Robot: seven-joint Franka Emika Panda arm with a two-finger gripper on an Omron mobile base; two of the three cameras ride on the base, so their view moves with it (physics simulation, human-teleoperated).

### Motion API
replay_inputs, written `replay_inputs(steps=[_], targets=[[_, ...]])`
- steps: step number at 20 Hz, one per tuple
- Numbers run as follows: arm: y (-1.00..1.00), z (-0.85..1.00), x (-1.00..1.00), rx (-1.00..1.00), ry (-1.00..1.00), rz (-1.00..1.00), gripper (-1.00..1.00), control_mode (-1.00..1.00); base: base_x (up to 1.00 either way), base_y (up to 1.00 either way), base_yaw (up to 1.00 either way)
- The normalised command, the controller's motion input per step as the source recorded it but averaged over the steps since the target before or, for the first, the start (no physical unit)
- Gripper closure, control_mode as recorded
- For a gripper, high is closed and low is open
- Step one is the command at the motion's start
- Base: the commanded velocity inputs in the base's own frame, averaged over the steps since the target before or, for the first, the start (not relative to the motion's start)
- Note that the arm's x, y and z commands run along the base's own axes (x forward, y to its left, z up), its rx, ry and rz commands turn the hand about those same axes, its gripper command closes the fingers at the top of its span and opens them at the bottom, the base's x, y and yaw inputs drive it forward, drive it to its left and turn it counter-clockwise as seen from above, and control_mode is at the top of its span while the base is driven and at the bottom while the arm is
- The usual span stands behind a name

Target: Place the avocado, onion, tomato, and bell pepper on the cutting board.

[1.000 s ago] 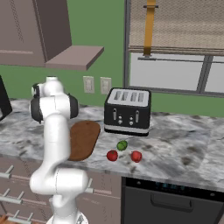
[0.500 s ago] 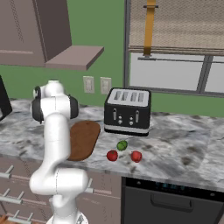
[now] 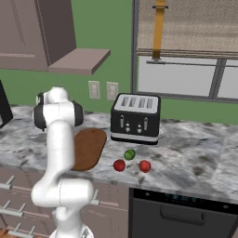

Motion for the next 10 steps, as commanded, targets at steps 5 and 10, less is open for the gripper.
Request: replay_inputs(steps=[5,10], targets=[[0.00,0.06,-0.43,0.00,-0.01,-0.07,1.00,-1.00,0.00,0.00,0.00],[-0.01,0.50,-0.55,0.00,-0.06,-0.06,1.00,-1.00,0.00,0.00,0.00]])
